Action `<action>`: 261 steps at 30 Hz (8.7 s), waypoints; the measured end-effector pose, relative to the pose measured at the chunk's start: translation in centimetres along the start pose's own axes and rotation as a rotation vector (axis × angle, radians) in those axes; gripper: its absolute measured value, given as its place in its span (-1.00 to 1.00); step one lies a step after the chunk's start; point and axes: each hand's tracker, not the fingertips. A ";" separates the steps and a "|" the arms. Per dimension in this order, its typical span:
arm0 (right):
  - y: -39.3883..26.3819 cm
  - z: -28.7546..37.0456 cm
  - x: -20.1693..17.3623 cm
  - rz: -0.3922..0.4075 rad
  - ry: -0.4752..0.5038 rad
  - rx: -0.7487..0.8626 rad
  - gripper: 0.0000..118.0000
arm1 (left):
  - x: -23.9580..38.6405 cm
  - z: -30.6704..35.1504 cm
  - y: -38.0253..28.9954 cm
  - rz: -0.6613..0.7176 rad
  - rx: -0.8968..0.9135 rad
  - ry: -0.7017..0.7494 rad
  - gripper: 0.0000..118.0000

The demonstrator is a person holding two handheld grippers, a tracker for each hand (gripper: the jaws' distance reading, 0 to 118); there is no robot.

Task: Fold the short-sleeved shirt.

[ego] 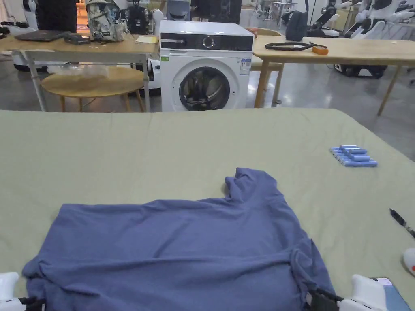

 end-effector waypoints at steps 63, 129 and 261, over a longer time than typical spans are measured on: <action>-1.0 12.9 -4.7 0.366 0.212 0.244 -1.00 | -3.6 -3.6 7.8 0.079 -0.066 0.054 -0.29; -1.9 19.3 -5.1 0.338 0.232 0.351 -0.76 | 2.8 26.2 -7.1 0.026 0.604 -0.169 -0.82; -9.2 14.5 -2.8 0.087 0.370 0.031 -1.00 | 15.8 6.0 -4.5 0.148 -0.038 -0.701 -1.00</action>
